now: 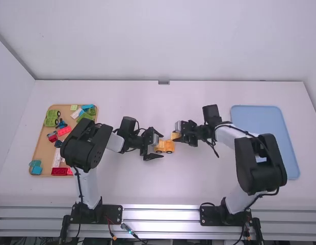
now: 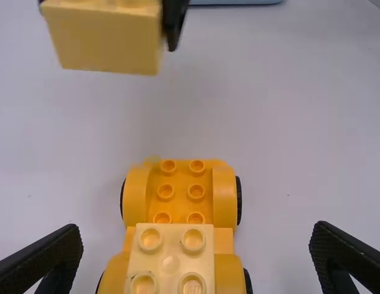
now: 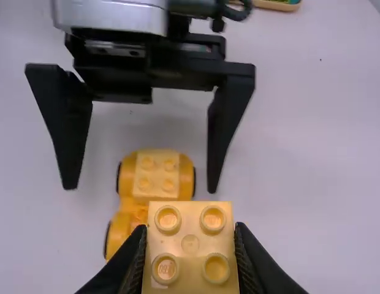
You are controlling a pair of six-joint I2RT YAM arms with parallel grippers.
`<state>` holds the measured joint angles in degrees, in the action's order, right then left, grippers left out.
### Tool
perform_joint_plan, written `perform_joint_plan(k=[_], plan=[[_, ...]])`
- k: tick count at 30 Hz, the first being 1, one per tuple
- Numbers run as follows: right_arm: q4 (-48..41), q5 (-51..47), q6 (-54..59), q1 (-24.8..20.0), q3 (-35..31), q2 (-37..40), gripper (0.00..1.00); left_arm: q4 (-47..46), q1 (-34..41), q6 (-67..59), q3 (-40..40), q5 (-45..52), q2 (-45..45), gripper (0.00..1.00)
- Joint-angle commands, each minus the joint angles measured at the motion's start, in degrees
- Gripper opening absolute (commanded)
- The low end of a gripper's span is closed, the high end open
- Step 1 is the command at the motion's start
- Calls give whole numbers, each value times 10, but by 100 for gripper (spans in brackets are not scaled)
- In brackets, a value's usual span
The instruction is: Assemble lego blocks to make yellow taxi
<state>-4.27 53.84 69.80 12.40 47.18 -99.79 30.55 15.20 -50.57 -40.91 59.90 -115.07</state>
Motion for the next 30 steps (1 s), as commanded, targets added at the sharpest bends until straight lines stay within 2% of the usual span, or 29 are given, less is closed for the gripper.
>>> perform_joint_plan(k=[1, 2, 5, 12, 17, 24, 26, 29, 30], plan=[[41, -22, -90, 16, -44, 23, 0, -1, 0, -2, -4, 9, -24, 99], [90, -38, -131, 24, -67, 24, 0, -3, 0, -2, -10, 15, -34, 99], [158, -50, -184, 33, -97, 23, 0, -3, -2, -8, -13, 26, -39, 99], [185, -46, -191, 34, -120, 23, 0, -5, 2, -29, -12, 15, -39, 99], [197, -42, -190, 33, -118, 3, 0, -5, 2, -32, -17, 15, -41, 83], [203, -25, -190, 36, -97, -39, 0, -5, 2, -32, -19, 14, -41, 67], [202, -26, -190, 35, -95, -44, 0, -4, 2, -28, -19, 3, -41, 67], [208, -28, -190, 35, -95, -48, 0, -10, 2, -28, -19, -8, -41, 83], [208, -28, -190, 35, -95, -48, 0, -10, 2, -28, -19, -8, -41, 83]])
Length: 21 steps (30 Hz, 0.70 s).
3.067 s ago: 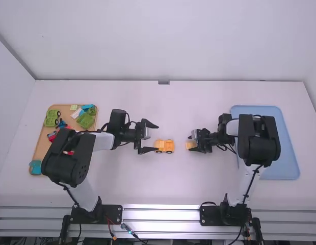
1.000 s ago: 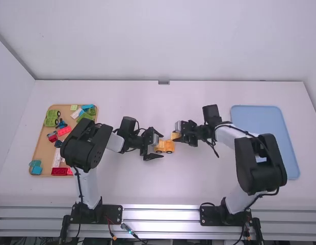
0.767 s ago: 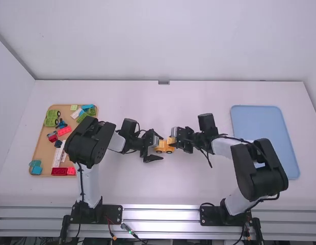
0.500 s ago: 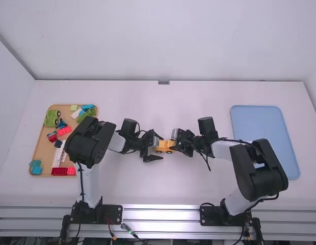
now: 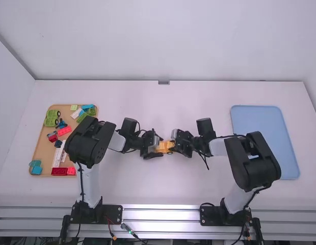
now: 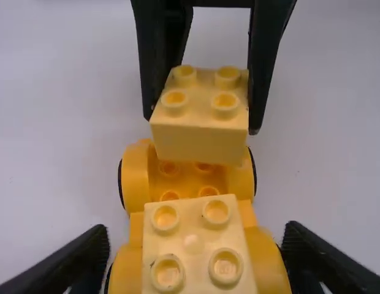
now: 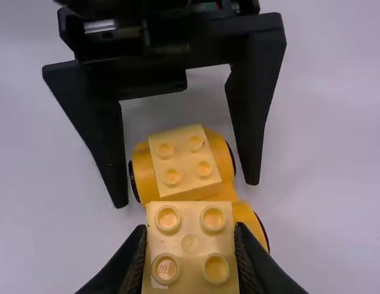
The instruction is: Assemble lego blocks to make yellow taxi
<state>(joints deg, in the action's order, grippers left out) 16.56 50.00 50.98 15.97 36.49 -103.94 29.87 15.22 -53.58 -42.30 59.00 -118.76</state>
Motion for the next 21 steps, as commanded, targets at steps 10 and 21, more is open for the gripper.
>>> perform_joint_plan(k=[10, 21], plan=[[2, 10, 5, -3, 12, -6, 0, -3, 23, 24, -5, -36, -4, 85], [-3, 11, 17, -6, 12, -6, 0, 17, 32, 47, 0, -61, -4, 57]])
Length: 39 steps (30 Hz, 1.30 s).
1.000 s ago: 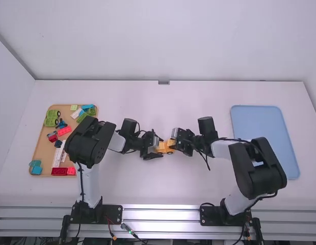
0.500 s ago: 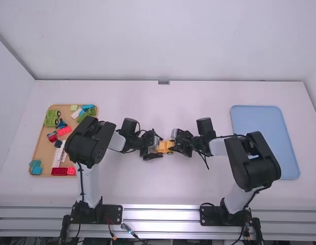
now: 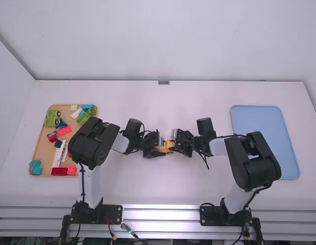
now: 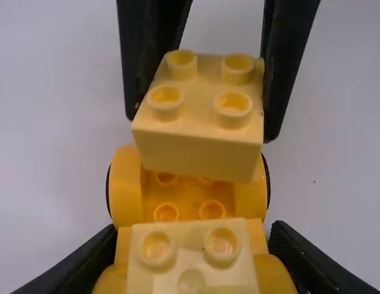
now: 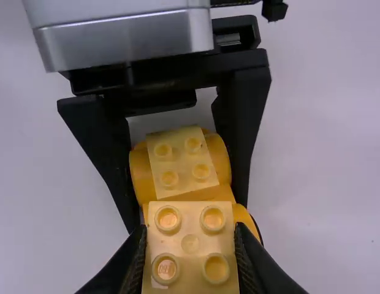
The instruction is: Assemble lego blocks to make yellow taxi
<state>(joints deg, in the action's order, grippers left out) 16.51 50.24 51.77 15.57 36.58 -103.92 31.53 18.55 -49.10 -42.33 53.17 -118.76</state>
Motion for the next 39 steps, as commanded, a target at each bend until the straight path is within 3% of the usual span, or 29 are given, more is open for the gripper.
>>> perform_joint_plan(k=[1, 15, 22, 39], plan=[[-3, 10, 12, -2, 11, -7, 0, 0, -3, 2, 0, -3, -4, 56], [-7, 9, 15, 15, 11, -7, 0, -35, -5, -75, 4, -1, -4, 55], [-9, -9, 30, 34, 10, -7, 0, -52, -5, -78, 4, 0, -4, 47], [-50, -9, 70, 14, 10, -7, 0, -67, -5, -97, 4, 29, -4, 46]])
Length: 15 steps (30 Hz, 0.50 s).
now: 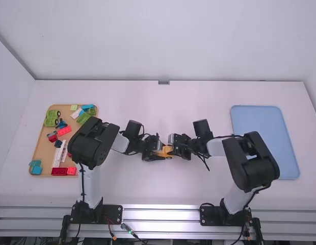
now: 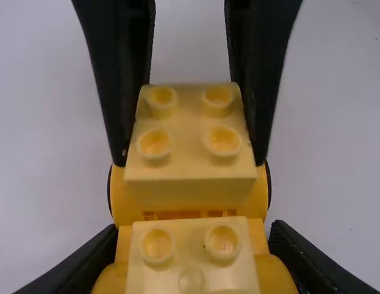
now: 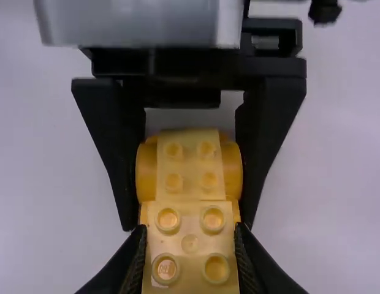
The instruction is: Assemble lego blocks to make yellow taxi
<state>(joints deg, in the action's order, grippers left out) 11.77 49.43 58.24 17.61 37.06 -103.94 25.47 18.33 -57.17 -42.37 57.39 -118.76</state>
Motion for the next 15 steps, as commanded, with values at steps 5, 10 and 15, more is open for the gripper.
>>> perform_joint_plan(k=[5, 10, 15], plan=[[-2, 14, 6, -17, 5, -7, 0, -6, -3, -16, 4, -14, -4, 46], [-2, 10, 12, -2, 5, -7, 0, -6, -3, -16, 4, -13, -4, 45], [-1, -7, 12, 14, 5, -7, 0, -6, -3, -12, 4, -13, -4, 45]])
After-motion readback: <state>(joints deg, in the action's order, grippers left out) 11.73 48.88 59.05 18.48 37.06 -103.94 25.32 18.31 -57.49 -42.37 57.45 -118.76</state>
